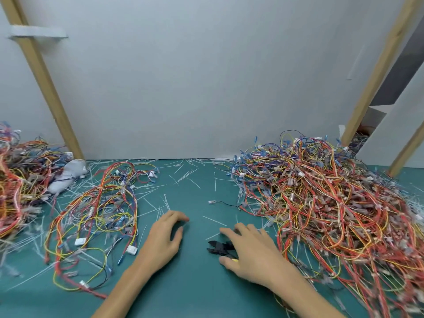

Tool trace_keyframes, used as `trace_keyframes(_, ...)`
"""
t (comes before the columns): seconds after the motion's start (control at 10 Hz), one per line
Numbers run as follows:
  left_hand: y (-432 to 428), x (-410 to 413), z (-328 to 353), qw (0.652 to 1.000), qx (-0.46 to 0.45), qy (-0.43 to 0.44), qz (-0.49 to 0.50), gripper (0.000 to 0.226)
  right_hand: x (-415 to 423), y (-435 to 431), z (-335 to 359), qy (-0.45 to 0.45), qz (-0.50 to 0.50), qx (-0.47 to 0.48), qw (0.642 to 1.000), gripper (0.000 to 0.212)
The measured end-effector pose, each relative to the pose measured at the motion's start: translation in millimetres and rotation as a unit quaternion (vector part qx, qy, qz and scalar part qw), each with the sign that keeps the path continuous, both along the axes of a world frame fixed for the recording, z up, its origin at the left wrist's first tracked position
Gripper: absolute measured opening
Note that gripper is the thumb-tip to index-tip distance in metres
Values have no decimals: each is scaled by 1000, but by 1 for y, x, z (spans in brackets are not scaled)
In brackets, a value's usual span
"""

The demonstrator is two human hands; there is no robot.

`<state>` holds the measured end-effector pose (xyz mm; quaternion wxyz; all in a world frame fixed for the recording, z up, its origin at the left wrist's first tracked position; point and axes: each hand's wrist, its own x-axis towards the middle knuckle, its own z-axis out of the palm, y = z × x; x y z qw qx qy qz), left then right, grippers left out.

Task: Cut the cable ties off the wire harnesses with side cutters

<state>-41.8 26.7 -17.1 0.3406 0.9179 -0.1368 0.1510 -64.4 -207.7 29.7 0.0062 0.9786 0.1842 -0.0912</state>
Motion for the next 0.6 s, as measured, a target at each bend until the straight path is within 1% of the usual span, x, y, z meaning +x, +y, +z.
trace_keyframes(0.1,-1,0,-1,1000,3,3,0,23,1,0,-6,-55,0,31,998,52)
trace_keyframes(0.2,0,-1,-4,1000,15,4,0,22,11,0,-15,-114,-28,41,992,39)
trace_keyframes(0.3,-1,-5,-3,999,48,-17,-1,21,29,-5,-18,-149,-88,44,984,41)
trace_keyframes(0.4,-5,-9,-1,996,80,-40,-1,19,44,-8,-17,-161,-122,20,979,41)
trace_keyframes(0.5,-14,-18,0,996,68,-55,-34,17,47,-5,-16,-186,-127,5,974,39)
trace_keyframes(0.6,-24,-20,-2,997,26,-42,-55,22,40,10,-20,-214,-60,88,971,37)
